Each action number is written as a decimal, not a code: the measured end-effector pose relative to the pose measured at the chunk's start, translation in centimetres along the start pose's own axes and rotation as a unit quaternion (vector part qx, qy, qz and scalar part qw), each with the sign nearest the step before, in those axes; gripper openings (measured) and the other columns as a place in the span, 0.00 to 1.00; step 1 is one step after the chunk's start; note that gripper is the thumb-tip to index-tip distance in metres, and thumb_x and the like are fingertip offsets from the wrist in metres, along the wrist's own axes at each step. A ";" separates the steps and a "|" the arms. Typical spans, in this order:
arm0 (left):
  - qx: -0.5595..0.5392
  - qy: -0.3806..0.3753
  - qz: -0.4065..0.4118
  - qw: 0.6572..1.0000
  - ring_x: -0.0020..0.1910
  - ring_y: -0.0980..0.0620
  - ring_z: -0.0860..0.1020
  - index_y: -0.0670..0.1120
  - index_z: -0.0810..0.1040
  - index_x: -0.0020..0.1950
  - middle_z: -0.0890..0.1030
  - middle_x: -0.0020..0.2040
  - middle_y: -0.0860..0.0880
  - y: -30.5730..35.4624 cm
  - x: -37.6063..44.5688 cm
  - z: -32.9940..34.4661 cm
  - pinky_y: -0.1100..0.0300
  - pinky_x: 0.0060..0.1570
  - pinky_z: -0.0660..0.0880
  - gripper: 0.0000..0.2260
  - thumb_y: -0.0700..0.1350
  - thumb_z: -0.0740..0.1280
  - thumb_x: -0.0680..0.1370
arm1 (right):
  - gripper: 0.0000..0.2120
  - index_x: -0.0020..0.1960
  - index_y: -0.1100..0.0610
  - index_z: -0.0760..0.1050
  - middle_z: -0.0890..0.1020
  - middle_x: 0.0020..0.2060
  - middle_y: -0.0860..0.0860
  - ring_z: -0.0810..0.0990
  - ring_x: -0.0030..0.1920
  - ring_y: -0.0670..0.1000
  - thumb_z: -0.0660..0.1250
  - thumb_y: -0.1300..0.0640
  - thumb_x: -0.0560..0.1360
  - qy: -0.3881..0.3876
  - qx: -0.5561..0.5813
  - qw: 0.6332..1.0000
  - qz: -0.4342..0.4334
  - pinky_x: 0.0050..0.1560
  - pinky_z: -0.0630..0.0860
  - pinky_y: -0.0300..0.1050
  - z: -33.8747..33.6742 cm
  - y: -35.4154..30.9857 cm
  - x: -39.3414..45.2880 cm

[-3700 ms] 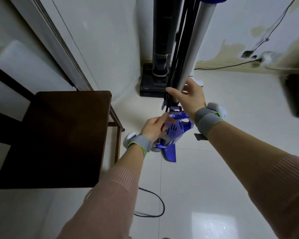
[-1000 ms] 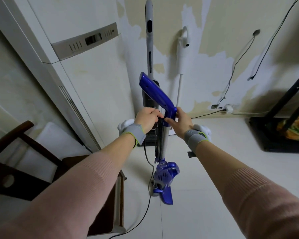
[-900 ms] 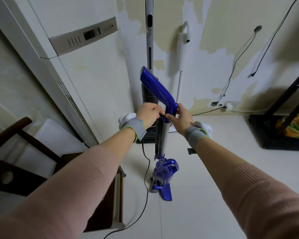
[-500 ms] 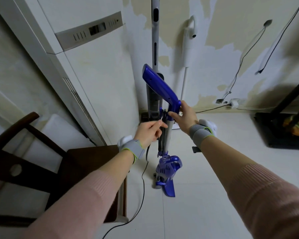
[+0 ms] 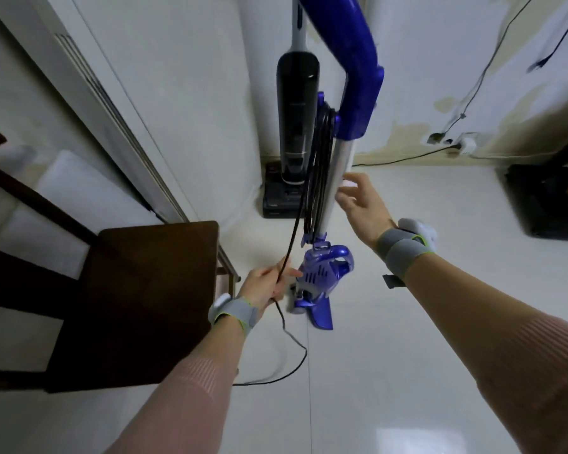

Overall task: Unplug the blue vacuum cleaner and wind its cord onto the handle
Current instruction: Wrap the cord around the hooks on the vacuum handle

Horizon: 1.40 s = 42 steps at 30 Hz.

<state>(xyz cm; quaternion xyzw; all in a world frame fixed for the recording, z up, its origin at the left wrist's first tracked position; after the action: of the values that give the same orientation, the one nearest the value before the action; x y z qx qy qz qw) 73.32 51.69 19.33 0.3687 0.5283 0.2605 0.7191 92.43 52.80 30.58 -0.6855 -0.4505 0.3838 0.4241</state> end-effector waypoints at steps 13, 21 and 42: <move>-0.166 -0.140 -0.042 0.975 0.29 0.57 0.72 0.40 0.81 0.45 0.75 0.28 0.53 -5.2 2.7 0.3 0.63 0.39 0.69 0.14 0.38 0.56 0.81 | 0.53 0.76 0.51 0.47 0.62 0.72 0.54 0.65 0.64 0.45 0.76 0.70 0.64 -0.124 0.005 0.992 0.029 0.40 0.66 0.16 4.6 6.2 -0.4; 0.132 -0.012 -0.011 0.991 0.20 0.58 0.68 0.43 0.81 0.35 0.75 0.22 0.54 -1.8 5.7 -0.5 0.67 0.24 0.65 0.12 0.49 0.68 0.76 | 0.49 0.73 0.53 0.52 0.74 0.59 0.51 0.75 0.55 0.46 0.78 0.67 0.62 -0.145 -0.051 0.988 -0.001 0.39 0.65 0.15 4.7 7.2 0.1; 0.231 -0.054 -0.079 0.968 0.15 0.61 0.68 0.36 0.81 0.50 0.78 0.19 0.53 -8.0 10.4 -1.0 0.70 0.20 0.63 0.17 0.49 0.62 0.80 | 0.18 0.52 0.55 0.76 0.85 0.41 0.54 0.83 0.45 0.58 0.71 0.45 0.68 0.129 -0.143 0.979 -0.065 0.48 0.79 0.56 4.8 9.5 5.5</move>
<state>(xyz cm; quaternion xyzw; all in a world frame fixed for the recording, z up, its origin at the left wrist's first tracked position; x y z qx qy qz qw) 75.40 55.14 6.83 0.4952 0.5622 0.0536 0.6602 92.53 56.83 19.31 -0.7520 -0.4858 0.1951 0.4005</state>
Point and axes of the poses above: each hand's wrist, its own x-axis towards the middle knuckle, its own z-axis out of the palm, y = z × x, the point moved 4 cm from there along x, towards the middle knuckle
